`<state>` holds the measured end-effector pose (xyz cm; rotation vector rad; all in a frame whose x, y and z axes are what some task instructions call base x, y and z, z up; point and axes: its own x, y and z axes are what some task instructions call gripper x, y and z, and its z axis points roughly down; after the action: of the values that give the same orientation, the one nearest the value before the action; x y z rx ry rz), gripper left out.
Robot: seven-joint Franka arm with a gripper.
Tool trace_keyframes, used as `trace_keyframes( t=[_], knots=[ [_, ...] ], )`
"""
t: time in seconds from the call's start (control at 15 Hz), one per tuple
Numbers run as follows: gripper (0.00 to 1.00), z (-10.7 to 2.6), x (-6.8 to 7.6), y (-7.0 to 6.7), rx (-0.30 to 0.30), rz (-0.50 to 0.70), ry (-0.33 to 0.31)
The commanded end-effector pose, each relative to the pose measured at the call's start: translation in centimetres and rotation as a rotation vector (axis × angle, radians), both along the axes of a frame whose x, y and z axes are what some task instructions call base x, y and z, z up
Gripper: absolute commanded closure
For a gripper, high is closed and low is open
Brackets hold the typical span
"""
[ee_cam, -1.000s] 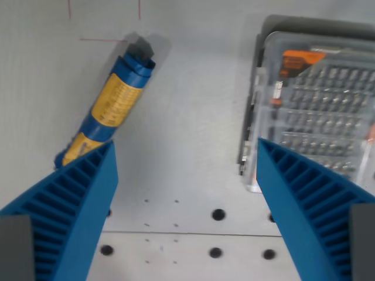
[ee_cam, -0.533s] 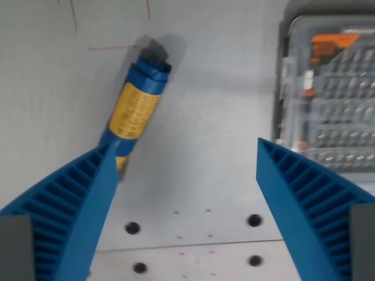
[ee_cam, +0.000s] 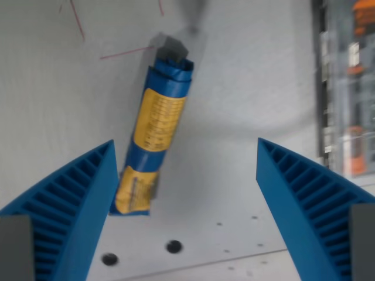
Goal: Move above the blue bag
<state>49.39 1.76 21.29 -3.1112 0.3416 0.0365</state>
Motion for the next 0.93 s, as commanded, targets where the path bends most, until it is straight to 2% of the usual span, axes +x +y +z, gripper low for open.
trace_keyframes(
  t=[0.07,0.53,0.93],
  knots=[
    [0.00,-1.2,-0.6,0.9,-0.007,-0.238,-0.088],
    [0.00,-3.7,-1.6,2.5,-0.005,-0.296,-0.095],
    [0.00,-5.1,-2.2,3.2,-0.006,-0.308,-0.093]
  ],
)
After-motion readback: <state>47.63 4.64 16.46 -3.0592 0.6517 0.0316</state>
